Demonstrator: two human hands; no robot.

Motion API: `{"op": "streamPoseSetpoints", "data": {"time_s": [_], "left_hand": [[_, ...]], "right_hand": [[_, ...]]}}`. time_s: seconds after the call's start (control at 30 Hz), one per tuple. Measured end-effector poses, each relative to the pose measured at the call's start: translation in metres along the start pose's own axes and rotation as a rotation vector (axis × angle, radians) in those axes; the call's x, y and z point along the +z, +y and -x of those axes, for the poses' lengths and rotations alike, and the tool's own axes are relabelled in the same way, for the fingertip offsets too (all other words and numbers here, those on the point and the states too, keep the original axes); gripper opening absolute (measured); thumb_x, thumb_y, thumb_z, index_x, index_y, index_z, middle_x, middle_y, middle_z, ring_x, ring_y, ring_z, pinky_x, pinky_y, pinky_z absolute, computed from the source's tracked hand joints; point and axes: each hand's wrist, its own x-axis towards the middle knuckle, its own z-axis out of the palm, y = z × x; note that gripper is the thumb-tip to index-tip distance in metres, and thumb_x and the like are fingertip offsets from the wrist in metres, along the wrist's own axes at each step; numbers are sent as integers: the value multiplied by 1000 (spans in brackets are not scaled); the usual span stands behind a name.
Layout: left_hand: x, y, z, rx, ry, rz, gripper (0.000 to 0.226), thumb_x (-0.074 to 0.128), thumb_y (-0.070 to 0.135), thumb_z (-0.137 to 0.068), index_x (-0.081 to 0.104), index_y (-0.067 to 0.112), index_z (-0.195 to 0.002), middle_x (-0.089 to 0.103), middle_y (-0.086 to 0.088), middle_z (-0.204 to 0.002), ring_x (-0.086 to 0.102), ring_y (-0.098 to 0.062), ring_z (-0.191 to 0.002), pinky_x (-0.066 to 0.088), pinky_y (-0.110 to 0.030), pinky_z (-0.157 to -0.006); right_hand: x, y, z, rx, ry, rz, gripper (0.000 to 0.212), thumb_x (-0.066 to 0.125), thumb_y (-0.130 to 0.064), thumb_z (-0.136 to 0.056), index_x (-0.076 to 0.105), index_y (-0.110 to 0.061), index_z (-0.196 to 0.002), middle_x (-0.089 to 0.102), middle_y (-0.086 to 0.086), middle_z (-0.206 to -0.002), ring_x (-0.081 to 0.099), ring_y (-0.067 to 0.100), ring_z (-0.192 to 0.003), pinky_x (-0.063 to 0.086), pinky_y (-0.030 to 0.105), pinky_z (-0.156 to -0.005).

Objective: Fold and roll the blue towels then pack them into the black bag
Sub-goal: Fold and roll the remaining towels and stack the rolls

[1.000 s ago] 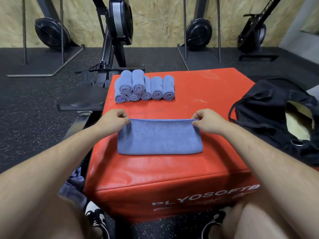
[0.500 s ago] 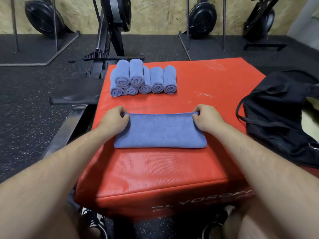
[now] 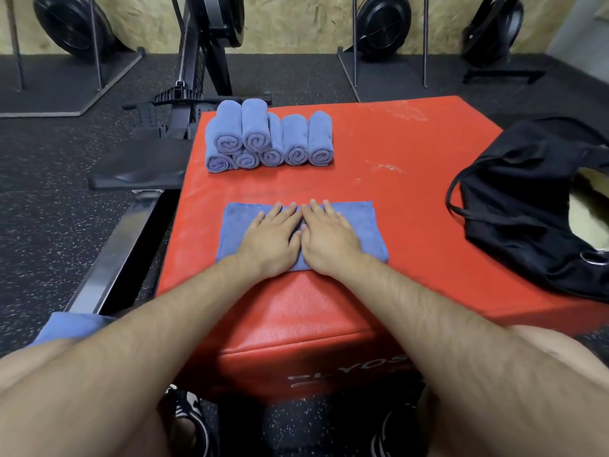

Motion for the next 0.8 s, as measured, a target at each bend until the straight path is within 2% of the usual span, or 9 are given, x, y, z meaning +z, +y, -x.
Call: {"op": "streamPoseSetpoints", "data": {"time_s": [0.23, 0.43, 0.6, 0.67, 0.7, 0.77, 0.8], "left_hand": [[-7, -28, 5, -38, -47, 22, 57, 30, 51, -103, 20, 34, -157, 8, 12, -166, 1, -9, -153, -1, -40, -124], [-20, -72, 17, -140, -60, 15, 62, 28, 59, -101, 18, 36, -157, 4, 12, -166, -2, -7, -152, -1, -41, -125], [-24, -75, 19, -142, -107, -23, 64, 25, 60, -101, 14, 34, -158, 2, 12, -166, -3, -5, -152, -5, -43, -124], [-28, -70, 16, -142, -103, -61, 63, 29, 58, -101, 17, 34, -158, 5, 10, -166, 0, -7, -153, -7, -43, -124], [-30, -67, 14, -120, -83, -75, 61, 32, 56, -101, 21, 34, -157, 9, 10, -166, 3, -9, -153, -6, -43, -124], [-32, -61, 8, -27, -18, -70, 54, 39, 50, -101, 31, 37, -153, 18, 9, -165, 12, -11, -152, 0, -44, -123], [-32, -57, 5, 26, 5, -50, 50, 43, 46, -101, 37, 38, -150, 23, 10, -163, 16, -11, -151, 4, -45, -123]], "right_hand": [[0, 28, 11, 69, -69, 25, 61, 21, -48, -104, 14, -23, -159, 2, -2, -167, -4, 18, -154, -2, 42, -124], [-9, 68, 24, 160, -51, 31, 61, 20, -47, -104, 12, -22, -159, -2, 0, -167, -4, 15, -153, -1, 42, -124], [-12, 67, 25, 169, -61, 73, 62, 19, -45, -104, 11, -18, -159, 0, 2, -167, -3, 17, -154, -2, 44, -124], [-15, 58, 23, 167, -14, 130, 61, 25, -42, -103, 20, -15, -158, 11, 6, -166, 4, 24, -154, 4, 44, -124], [-18, 50, 24, 146, 50, 170, 58, 33, -38, -101, 31, -15, -154, 24, 9, -162, 15, 29, -151, 13, 45, -122], [-23, 27, 27, 59, 207, 237, 44, 47, -33, -94, 56, -18, -134, 51, 9, -136, 43, 34, -128, 33, 45, -102], [-25, 15, 28, 15, 253, 233, 36, 50, -31, -92, 63, -20, -123, 56, 7, -123, 49, 33, -115, 38, 44, -92]]}}
